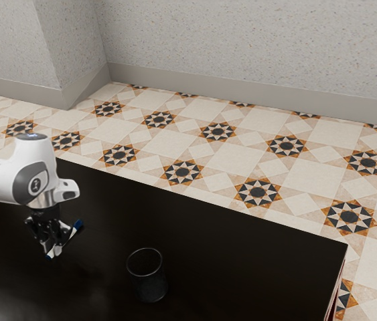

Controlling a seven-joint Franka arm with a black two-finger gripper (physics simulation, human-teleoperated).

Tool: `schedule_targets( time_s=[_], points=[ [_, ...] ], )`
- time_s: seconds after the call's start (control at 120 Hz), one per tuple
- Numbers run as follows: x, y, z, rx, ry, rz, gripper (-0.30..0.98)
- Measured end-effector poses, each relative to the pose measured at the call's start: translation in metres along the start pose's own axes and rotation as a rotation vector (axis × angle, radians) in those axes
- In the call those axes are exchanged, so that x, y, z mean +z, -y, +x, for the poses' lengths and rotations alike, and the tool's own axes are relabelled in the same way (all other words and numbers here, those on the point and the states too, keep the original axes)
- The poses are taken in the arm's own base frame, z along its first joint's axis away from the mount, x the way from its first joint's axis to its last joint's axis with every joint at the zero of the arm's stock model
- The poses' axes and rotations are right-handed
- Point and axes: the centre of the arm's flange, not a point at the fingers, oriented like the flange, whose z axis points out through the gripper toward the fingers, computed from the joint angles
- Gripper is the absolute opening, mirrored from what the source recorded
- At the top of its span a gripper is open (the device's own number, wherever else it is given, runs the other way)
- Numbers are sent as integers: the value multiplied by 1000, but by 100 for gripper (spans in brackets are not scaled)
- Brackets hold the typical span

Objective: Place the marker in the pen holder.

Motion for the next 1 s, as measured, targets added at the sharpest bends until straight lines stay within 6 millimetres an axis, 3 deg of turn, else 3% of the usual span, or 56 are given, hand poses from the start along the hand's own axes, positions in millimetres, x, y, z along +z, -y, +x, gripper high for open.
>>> schedule_targets(
  time_s=[0.325, 0.408, 0.483, 0.55, 0.658, 0.758, 0.85, 0.908, 1.0],
  points=[
    [-2, -2, 5, 32, -28, 8, 3],
    [-19, -10, 14, 52, -52, 12, 1],
    [-51, -25, 26, 84, -70, 19, 0],
    [-85, -49, 29, 131, -74, 26, -1],
    [-149, -112, 22, 248, -75, 75, -2],
    [-194, -176, -1, 345, -59, 125, -3],
    [-223, -236, -40, 442, -50, 171, -3],
    [-241, -257, -60, 467, -57, 192, -4],
    [-260, -269, -77, 462, -46, 211, -4]
  ],
)
